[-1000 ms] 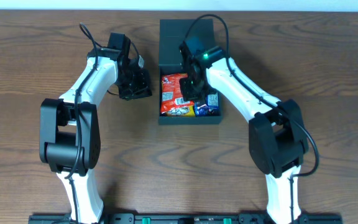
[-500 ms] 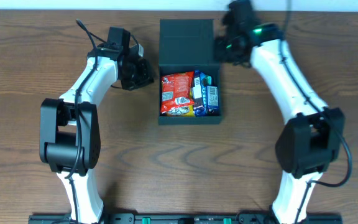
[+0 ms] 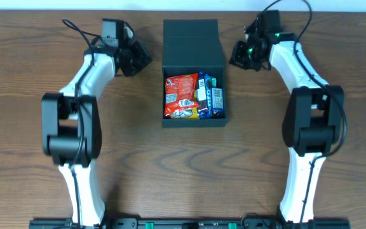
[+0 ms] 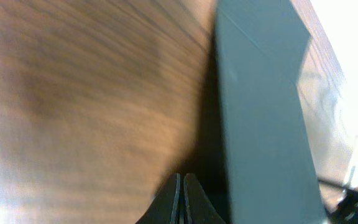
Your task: Pack container
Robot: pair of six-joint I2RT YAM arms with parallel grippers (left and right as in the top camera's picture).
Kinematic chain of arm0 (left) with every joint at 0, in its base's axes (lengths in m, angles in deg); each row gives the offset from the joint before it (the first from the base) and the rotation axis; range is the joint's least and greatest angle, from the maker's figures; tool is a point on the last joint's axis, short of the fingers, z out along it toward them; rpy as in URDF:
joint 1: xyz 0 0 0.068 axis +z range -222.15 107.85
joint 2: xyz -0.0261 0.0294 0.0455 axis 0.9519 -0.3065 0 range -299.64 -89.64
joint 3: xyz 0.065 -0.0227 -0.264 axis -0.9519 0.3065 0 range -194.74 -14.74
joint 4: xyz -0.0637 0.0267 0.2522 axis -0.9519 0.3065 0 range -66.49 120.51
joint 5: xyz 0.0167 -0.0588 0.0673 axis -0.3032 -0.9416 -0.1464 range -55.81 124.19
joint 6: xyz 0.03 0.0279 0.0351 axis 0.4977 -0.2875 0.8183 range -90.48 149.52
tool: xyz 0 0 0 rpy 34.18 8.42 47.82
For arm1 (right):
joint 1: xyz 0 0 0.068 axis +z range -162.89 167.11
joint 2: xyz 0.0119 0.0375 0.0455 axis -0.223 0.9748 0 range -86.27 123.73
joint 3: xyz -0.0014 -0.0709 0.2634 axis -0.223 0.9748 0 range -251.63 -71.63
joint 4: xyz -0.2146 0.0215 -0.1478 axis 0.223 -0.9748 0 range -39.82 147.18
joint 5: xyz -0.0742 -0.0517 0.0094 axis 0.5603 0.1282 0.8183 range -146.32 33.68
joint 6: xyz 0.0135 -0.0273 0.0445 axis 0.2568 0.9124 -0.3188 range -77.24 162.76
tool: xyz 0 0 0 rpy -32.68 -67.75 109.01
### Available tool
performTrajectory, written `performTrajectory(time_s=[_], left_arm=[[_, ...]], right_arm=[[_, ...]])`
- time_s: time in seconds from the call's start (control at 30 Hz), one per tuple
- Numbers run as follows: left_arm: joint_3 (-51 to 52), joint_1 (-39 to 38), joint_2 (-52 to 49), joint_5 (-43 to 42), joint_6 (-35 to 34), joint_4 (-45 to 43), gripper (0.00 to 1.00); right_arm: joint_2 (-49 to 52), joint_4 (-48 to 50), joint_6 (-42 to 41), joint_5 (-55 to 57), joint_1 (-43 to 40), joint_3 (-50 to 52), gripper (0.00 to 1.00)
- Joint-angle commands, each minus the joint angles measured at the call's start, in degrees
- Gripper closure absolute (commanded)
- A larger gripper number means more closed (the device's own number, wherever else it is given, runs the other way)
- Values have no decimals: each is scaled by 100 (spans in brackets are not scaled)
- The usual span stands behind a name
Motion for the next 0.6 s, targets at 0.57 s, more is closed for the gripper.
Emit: performTrajectory(time_s=[0.57], left_arm=[[-1519,-190,-1412,-1097,-483,643,94]], right_arm=[[682,1198,-863,-1685,46,17,99]])
